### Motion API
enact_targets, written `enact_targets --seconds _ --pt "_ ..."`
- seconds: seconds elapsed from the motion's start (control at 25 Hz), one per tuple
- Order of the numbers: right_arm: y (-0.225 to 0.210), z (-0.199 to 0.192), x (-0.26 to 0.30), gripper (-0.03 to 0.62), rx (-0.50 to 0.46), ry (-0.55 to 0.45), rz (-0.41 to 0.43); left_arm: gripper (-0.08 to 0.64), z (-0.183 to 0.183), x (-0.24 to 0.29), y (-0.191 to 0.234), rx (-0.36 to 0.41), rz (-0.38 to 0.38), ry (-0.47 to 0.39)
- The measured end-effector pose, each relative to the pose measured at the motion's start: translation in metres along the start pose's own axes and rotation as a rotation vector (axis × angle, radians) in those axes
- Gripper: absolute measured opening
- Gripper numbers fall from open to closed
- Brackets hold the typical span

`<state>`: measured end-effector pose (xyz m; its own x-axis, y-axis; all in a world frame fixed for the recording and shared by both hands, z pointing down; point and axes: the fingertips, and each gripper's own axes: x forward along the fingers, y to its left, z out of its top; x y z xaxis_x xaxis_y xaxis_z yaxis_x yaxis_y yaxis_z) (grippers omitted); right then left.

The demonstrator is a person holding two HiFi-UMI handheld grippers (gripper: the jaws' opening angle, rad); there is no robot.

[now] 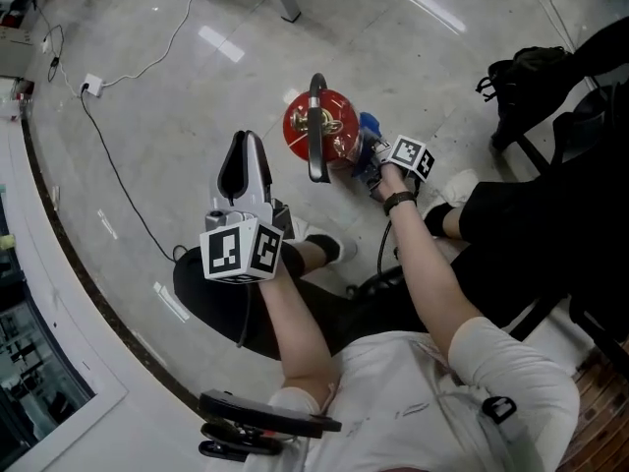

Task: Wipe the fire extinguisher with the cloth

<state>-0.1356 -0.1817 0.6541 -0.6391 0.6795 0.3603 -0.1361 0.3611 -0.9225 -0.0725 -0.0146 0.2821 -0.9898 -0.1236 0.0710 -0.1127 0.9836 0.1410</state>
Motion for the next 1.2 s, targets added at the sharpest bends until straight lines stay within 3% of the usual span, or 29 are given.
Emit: enact_targets --seconds 0.16,0.28,0.4,0.48,0.56,0.8,0.88,1.0,1.12,1.2 --pt "-0.092 -0.018 0.028 0.058 0.068 0.017 -0.178 0.051 -0.006 -0.002 0.003 0.008 0.005 0.031" --pt "-0.13 -0.029 0.034 0.058 -0.018 0.116 -0.328 0.051 0.003 -0.005 0.005 0.004 0.017 0.03" --pt "-0.137 -0.028 0.041 0.058 -0.162 0.238 -0.348 0.051 0.012 -0.006 0.007 0.01 0.011 0.008" --pt "-0.129 -0.025 0.043 0.058 -0.206 0.298 -0.361 0.051 0.017 -0.007 0.01 0.014 0.01 -0.011" --pt "-0.091 -0.008 0.044 0.06 -0.214 0.284 -0.262 0.051 0.019 -0.007 0.014 0.011 0.018 -0.019" --pt "0.151 0.059 -0.004 0.06 -0.315 0.267 0.36 0.051 0.031 -0.006 0.022 0.018 0.014 -0.052" --pt "0.214 0.077 -0.031 0.06 -0.31 0.258 0.497 0.051 0.036 -0.003 0.02 0.015 0.01 -0.056" --pt "0.296 0.075 -0.057 0.06 -0.41 0.295 0.68 0.051 0.043 0.0 0.015 0.017 -0.006 -0.078" --pt "0.336 0.041 -0.058 0.06 -0.484 0.418 0.764 0.051 0.044 0.002 0.005 0.017 -0.019 -0.079" --pt "0.322 0.027 -0.044 0.06 -0.499 0.48 0.701 0.049 0.041 0.005 -0.001 0.013 -0.021 -0.066"
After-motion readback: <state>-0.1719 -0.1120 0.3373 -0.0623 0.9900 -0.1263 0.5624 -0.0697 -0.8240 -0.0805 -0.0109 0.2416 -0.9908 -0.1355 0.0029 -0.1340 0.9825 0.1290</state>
